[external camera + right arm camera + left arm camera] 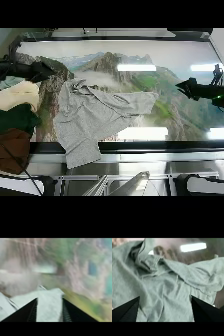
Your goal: Fold the shirts.
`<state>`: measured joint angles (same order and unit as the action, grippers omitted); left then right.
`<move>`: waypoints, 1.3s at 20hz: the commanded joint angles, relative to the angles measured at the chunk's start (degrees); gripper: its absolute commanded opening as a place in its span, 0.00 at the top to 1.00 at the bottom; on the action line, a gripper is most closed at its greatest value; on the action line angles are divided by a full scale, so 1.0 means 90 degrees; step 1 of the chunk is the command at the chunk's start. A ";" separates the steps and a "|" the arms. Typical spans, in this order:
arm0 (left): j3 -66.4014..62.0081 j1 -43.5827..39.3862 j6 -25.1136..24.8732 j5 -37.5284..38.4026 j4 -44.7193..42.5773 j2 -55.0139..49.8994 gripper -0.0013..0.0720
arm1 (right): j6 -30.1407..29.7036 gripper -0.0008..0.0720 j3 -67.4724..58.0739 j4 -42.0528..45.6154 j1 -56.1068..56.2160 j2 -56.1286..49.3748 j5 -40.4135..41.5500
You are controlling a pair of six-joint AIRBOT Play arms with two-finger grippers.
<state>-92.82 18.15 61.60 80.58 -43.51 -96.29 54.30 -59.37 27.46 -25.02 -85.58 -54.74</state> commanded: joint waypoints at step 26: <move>0.2832 -0.0493 -0.0066 0.0833 0.0418 0.0809 0.96 | -0.0597 0.97 -0.0709 -0.1137 0.2290 -0.0843 -0.2193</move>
<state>-62.26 14.79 61.84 82.50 -46.09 -93.62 50.13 -63.31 21.02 -3.53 -97.69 -68.88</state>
